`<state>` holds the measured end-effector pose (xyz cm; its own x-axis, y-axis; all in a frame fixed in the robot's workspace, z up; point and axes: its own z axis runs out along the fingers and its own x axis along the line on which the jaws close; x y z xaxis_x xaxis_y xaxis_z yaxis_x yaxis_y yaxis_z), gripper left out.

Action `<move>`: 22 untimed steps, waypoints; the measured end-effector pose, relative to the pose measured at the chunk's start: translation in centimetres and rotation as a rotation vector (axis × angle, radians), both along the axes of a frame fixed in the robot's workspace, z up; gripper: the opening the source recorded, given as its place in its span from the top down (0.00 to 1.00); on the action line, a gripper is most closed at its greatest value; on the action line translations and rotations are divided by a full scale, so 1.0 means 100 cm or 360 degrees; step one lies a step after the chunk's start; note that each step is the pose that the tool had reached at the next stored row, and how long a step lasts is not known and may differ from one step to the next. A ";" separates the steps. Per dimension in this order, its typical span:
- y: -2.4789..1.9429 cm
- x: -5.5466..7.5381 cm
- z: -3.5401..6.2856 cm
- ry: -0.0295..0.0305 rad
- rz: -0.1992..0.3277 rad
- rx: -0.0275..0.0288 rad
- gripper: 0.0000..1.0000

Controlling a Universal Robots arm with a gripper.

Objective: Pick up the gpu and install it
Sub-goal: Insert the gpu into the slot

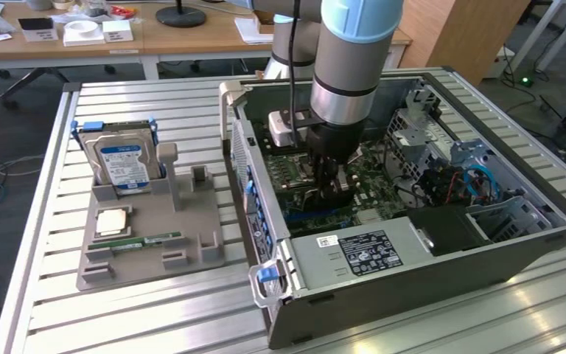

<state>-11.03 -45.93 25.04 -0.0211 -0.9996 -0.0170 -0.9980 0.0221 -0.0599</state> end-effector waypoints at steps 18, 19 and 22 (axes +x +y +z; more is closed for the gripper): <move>0.0000 0.000 -0.0019 -0.00002 0.0000 0.00001 0.74; 0.0000 0.000 -0.0019 -0.00002 0.0000 0.00001 0.74; 0.0000 0.000 -0.0025 -0.00004 0.0000 0.00004 0.74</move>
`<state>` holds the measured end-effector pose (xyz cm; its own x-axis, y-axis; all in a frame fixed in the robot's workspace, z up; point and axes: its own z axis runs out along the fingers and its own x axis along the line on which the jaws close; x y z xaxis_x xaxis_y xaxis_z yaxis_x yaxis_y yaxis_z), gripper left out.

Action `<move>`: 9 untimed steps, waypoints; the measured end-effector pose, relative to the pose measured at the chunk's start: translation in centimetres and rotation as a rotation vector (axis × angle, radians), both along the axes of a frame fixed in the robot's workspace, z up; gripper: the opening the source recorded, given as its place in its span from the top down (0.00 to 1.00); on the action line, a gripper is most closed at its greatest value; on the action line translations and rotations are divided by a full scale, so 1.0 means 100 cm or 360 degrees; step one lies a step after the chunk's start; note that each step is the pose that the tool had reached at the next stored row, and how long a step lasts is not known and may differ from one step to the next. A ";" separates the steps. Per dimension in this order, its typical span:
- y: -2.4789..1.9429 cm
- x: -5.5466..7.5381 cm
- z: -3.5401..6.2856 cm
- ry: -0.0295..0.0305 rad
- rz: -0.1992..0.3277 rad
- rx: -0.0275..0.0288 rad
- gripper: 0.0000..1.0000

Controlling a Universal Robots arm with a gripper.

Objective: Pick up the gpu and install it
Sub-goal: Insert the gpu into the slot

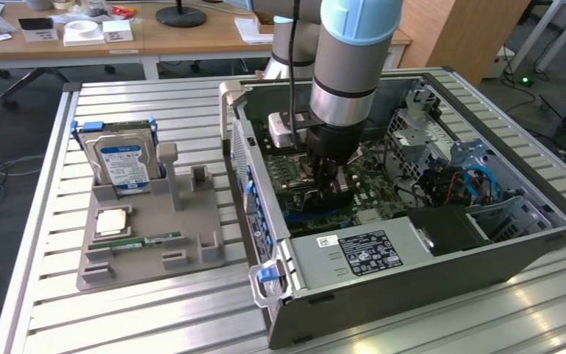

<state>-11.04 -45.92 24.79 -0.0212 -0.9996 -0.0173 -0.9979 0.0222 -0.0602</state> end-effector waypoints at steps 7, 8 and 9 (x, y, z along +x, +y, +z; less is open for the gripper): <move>0.0000 0.000 -0.0005 0.00001 0.0000 -0.00003 0.74; 0.0000 0.000 -0.0008 0.00000 0.0000 -0.00002 0.74; 0.0000 0.000 -0.0011 -0.00001 0.0000 -0.00003 0.74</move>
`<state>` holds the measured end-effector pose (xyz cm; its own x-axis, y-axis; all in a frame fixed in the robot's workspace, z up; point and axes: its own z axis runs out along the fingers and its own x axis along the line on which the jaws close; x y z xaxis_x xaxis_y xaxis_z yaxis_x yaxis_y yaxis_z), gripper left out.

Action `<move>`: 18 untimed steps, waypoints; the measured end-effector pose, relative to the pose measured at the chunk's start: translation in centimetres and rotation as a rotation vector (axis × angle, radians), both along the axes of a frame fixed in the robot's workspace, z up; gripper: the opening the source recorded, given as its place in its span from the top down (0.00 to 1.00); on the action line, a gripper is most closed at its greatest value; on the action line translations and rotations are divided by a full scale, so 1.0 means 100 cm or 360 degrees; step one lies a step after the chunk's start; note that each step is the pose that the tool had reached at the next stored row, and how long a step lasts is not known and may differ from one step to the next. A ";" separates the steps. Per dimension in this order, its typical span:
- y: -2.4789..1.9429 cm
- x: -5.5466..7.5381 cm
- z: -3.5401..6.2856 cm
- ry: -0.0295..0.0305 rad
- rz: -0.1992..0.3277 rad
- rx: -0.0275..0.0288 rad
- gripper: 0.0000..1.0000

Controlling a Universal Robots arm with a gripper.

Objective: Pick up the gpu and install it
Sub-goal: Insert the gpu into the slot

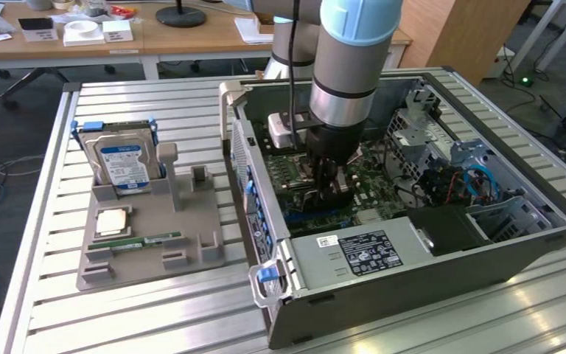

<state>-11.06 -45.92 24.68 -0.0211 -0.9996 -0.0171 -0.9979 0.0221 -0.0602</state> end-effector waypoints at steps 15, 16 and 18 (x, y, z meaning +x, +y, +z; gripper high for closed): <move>0.0000 -0.003 -0.0008 -0.00028 0.0000 0.00001 0.74; 0.0000 -0.003 -0.0009 -0.00032 0.0000 0.00003 0.74; 0.0000 -0.004 -0.0010 -0.00037 0.0000 0.00003 0.74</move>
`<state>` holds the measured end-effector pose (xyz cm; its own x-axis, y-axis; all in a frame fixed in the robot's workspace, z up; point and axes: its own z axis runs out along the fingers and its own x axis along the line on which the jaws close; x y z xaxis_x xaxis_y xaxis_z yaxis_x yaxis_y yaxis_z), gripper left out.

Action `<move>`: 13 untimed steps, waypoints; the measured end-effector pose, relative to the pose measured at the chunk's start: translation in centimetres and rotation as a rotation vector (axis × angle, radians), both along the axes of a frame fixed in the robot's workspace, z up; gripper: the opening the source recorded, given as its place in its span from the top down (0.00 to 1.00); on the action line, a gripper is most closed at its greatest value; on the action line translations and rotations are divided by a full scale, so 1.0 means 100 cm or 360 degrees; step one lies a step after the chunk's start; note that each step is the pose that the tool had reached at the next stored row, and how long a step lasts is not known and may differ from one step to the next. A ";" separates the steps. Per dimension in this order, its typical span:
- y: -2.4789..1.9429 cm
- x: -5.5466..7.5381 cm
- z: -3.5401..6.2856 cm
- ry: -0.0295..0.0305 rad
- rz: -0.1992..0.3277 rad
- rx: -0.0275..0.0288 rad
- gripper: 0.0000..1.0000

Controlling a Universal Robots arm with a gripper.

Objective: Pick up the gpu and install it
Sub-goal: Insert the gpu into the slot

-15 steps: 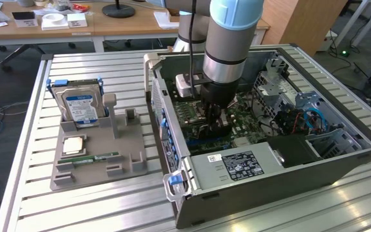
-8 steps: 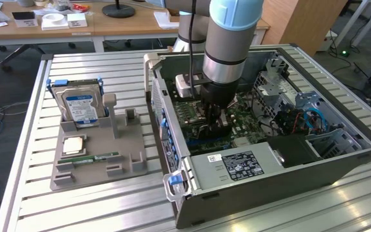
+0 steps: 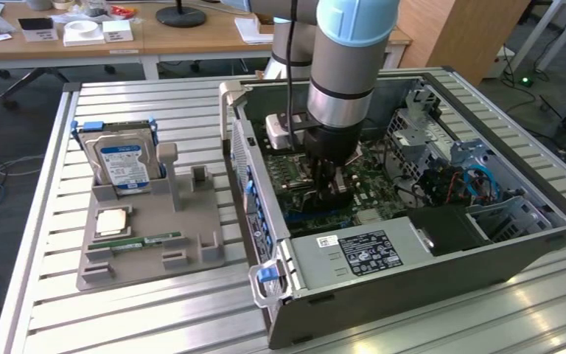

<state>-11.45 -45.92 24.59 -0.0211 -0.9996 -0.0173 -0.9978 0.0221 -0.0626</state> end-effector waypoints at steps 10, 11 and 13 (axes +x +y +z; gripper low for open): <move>-0.0001 -0.001 -0.0007 0.00001 0.0000 -0.00007 0.74; 0.0000 -0.001 -0.0007 0.00001 0.0000 -0.00006 0.74; 0.0000 -0.001 -0.0009 0.00000 0.0000 -0.00002 0.74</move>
<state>-11.51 -45.92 24.50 -0.0211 -0.9996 -0.0172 -0.9978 0.0221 -0.0626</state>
